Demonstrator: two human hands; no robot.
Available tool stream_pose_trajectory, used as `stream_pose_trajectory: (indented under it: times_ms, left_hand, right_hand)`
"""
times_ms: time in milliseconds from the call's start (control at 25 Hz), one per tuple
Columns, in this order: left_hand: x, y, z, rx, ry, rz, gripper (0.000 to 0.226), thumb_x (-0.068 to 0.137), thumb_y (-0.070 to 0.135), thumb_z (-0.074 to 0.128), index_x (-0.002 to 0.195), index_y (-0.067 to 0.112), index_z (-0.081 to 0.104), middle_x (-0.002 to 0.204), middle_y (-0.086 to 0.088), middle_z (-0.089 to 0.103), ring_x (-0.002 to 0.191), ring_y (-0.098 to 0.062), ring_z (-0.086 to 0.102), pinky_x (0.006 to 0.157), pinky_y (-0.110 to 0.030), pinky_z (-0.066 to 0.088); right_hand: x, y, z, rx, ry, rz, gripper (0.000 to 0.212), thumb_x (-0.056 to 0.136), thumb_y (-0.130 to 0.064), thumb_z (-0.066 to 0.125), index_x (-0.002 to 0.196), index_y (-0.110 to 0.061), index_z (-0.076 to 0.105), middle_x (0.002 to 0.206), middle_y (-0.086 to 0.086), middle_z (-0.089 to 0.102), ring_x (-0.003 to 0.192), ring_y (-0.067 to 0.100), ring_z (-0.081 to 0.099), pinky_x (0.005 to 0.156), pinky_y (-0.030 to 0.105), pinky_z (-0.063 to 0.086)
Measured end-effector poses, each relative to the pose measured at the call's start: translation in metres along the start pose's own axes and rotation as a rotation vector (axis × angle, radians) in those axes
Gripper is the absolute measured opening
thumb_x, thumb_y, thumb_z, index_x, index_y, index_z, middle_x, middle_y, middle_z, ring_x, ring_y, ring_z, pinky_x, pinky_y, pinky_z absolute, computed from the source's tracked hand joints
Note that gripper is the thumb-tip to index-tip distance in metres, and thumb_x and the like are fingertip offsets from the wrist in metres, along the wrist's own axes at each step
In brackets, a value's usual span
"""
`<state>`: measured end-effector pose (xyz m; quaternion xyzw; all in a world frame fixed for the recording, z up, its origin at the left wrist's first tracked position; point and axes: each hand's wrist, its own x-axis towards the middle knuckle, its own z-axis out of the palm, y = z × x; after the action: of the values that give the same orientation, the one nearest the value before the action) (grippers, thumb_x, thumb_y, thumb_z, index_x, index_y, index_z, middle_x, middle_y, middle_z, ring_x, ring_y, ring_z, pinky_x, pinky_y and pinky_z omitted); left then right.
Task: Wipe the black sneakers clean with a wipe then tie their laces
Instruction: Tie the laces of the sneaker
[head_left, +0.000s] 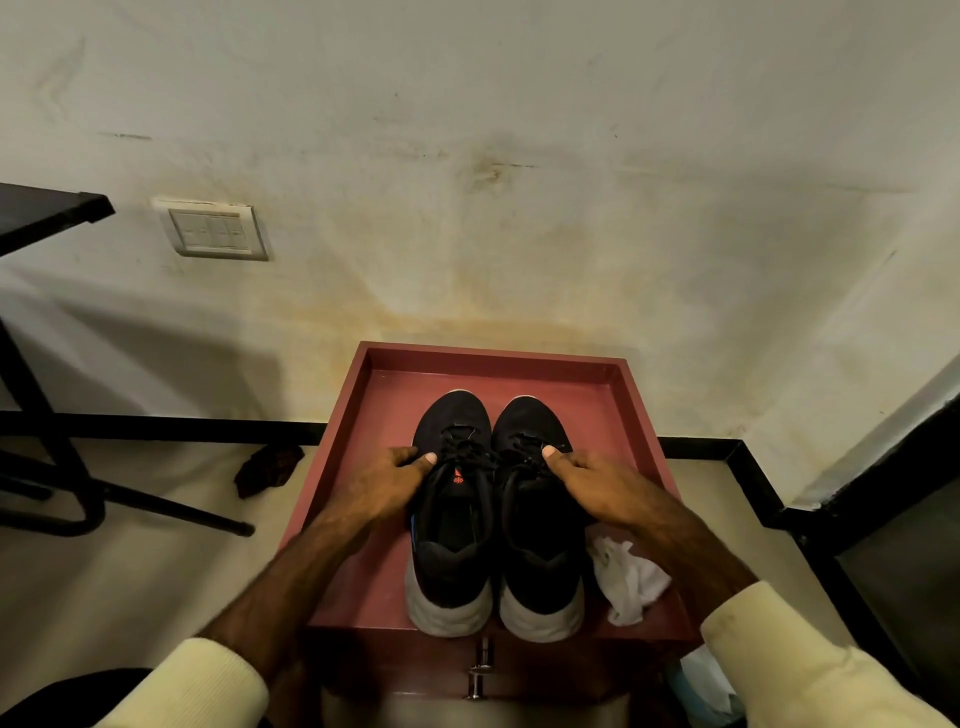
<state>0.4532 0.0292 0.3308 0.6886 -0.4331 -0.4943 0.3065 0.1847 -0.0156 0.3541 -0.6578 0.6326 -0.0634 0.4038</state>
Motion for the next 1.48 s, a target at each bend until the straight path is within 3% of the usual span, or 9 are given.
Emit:
stream_pose_trajectory:
  times_ms: [120, 240, 360, 520, 760, 960, 1240, 1360, 1480]
  left_hand:
    - [-0.012, 0.014, -0.006, 0.152, -0.007, 0.129, 0.044, 0.106, 0.037, 0.051, 0.143, 0.014, 0.057, 0.14, -0.004, 0.064, 0.123, -0.018, 0.063, 0.109, -0.037, 0.049]
    - [-0.03, 0.027, -0.016, 0.556, 0.078, 0.472, 0.056, 0.096, 0.047, 0.064, 0.147, 0.026, 0.052, 0.146, 0.006, 0.055, 0.129, -0.013, 0.056, 0.105, -0.03, 0.049]
    - [-0.043, 0.023, -0.01, 0.726, -0.049, 0.542, 0.08, 0.086, 0.044, 0.077, 0.154, 0.032, 0.037, 0.16, 0.005, 0.035, 0.144, -0.014, 0.04, 0.114, -0.033, 0.044]
    - [-0.04, 0.018, -0.006, 0.698, 0.008, 0.494, 0.072, 0.087, 0.024, 0.076, 0.15, 0.021, 0.041, 0.144, -0.002, 0.055, 0.127, -0.017, 0.058, 0.104, -0.03, 0.053]
    - [-0.044, 0.021, -0.005, 0.646, 0.008, 0.45, 0.069, 0.089, 0.021, 0.073, 0.151, 0.022, 0.041, 0.138, -0.002, 0.063, 0.121, -0.019, 0.064, 0.101, -0.031, 0.055]
    - [-0.05, 0.021, -0.003, 0.736, 0.031, 0.482, 0.081, 0.092, 0.015, 0.069, 0.16, 0.031, 0.028, 0.134, -0.002, 0.065, 0.116, -0.019, 0.066, 0.099, -0.031, 0.055]
    - [-0.051, 0.021, 0.001, 0.835, -0.003, 0.411, 0.089, 0.097, 0.011, 0.061, 0.164, 0.033, 0.005, 0.131, -0.003, 0.06, 0.102, -0.015, 0.061, 0.078, -0.021, 0.051]
    - [-0.056, 0.023, 0.002, 0.872, 0.04, 0.442, 0.084, 0.098, 0.02, 0.063, 0.164, 0.031, 0.012, 0.143, 0.0, 0.055, 0.117, -0.015, 0.06, 0.081, -0.016, 0.045]
    - [-0.058, 0.027, 0.009, 0.944, 0.212, 0.519, 0.066, 0.099, 0.038, 0.062, 0.156, 0.033, 0.031, 0.152, 0.008, 0.047, 0.129, -0.018, 0.056, 0.095, -0.031, 0.053]
  right_hand:
    - [-0.009, -0.006, -0.013, -0.028, 0.062, -0.003, 0.071, 0.102, -0.07, 0.033, 0.124, -0.013, 0.068, 0.12, 0.016, 0.072, 0.109, 0.032, 0.071, 0.099, 0.047, 0.057]
    - [-0.022, -0.008, -0.027, -0.081, 0.422, -0.324, 0.041, 0.095, -0.066, 0.056, 0.116, -0.032, 0.069, 0.122, -0.006, 0.066, 0.108, 0.013, 0.067, 0.096, 0.041, 0.057]
    - [-0.039, -0.02, -0.016, -0.034, 0.29, -0.64, 0.018, 0.091, -0.051, 0.072, 0.1, -0.036, 0.069, 0.118, -0.019, 0.061, 0.116, 0.001, 0.058, 0.1, 0.034, 0.052]
    - [-0.042, -0.037, 0.028, -0.406, 0.239, -0.794, 0.028, 0.087, -0.058, 0.071, 0.109, -0.04, 0.071, 0.152, -0.017, 0.045, 0.144, 0.007, 0.036, 0.119, 0.039, 0.031]
    - [-0.019, -0.063, 0.062, -0.729, 0.447, -0.699, 0.039, 0.082, -0.042, 0.076, 0.116, -0.023, 0.075, 0.155, 0.006, 0.05, 0.139, 0.029, 0.05, 0.108, 0.047, 0.044]
    - [-0.019, -0.068, 0.06, -0.388, 0.394, -0.681, 0.017, 0.094, -0.031, 0.056, 0.106, -0.021, 0.065, 0.122, -0.004, 0.06, 0.103, 0.017, 0.062, 0.088, 0.035, 0.054]
    - [-0.013, -0.069, 0.052, -0.154, 0.35, -0.549, 0.003, 0.095, -0.03, 0.061, 0.094, -0.029, 0.063, 0.088, -0.012, 0.067, 0.079, 0.006, 0.064, 0.078, 0.034, 0.058]
    - [-0.014, -0.069, 0.055, -0.109, 0.322, -0.517, 0.001, 0.094, -0.029, 0.063, 0.093, -0.029, 0.064, 0.091, -0.014, 0.065, 0.082, 0.004, 0.064, 0.078, 0.028, 0.057]
    - [-0.016, -0.066, 0.055, -0.161, 0.29, -0.575, 0.005, 0.096, -0.031, 0.064, 0.1, -0.029, 0.063, 0.098, -0.014, 0.061, 0.088, 0.005, 0.06, 0.082, 0.026, 0.053]
